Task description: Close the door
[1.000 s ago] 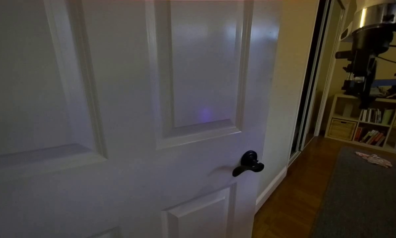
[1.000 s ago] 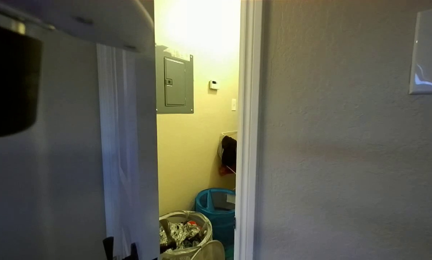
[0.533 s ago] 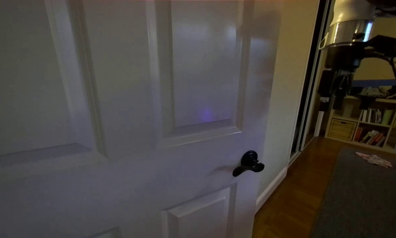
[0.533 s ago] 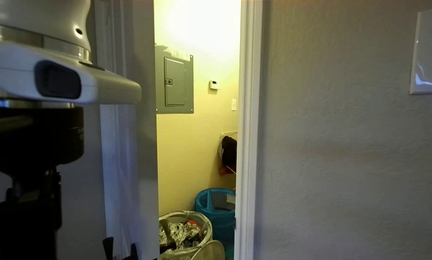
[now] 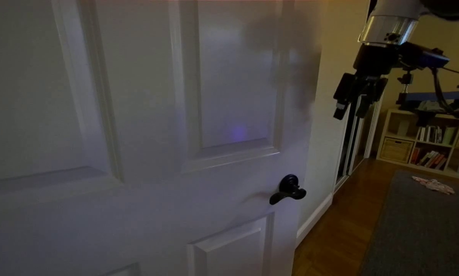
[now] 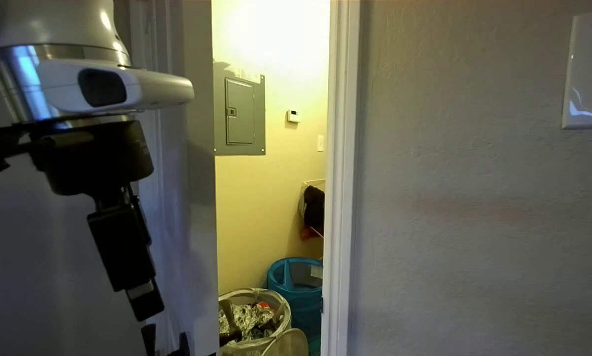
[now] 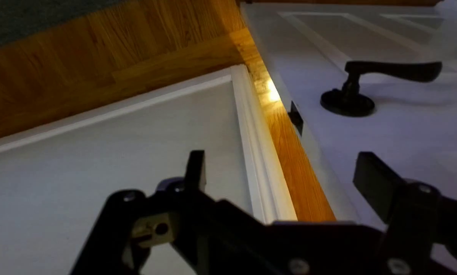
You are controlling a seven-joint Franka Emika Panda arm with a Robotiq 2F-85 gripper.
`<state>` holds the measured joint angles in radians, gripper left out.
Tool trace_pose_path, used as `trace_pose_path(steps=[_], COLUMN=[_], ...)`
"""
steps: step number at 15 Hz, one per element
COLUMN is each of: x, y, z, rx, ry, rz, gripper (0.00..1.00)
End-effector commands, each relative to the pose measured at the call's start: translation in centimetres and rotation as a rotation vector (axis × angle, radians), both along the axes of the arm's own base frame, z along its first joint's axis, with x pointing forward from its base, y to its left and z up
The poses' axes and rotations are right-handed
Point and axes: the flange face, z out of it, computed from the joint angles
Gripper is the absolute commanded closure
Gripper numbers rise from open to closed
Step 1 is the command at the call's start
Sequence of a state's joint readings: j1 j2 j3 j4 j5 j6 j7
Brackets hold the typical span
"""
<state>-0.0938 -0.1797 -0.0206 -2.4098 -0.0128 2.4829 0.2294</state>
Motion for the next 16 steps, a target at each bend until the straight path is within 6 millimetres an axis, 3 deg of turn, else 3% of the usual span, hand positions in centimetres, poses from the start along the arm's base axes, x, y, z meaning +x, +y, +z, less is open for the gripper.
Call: trace_pose_path(steps=[1, 5, 7, 11, 16], x=[0.7, 1.8, 1.9, 2.0, 2.7], y=[1.7, 4.8, 6.5, 8.7, 8.4], z=[1.9, 3.0, 3.3, 4.0, 4.2], rx=[-0.005, 0.026, 0.058, 0.116, 0.067], ry=[-0.137, -0.227, -0.240, -0.248, -0.297], rz=[0.008, 0.088, 0.123, 0.188, 0.200], gripper=[0.00, 0.07, 0.27, 0.55, 0.87])
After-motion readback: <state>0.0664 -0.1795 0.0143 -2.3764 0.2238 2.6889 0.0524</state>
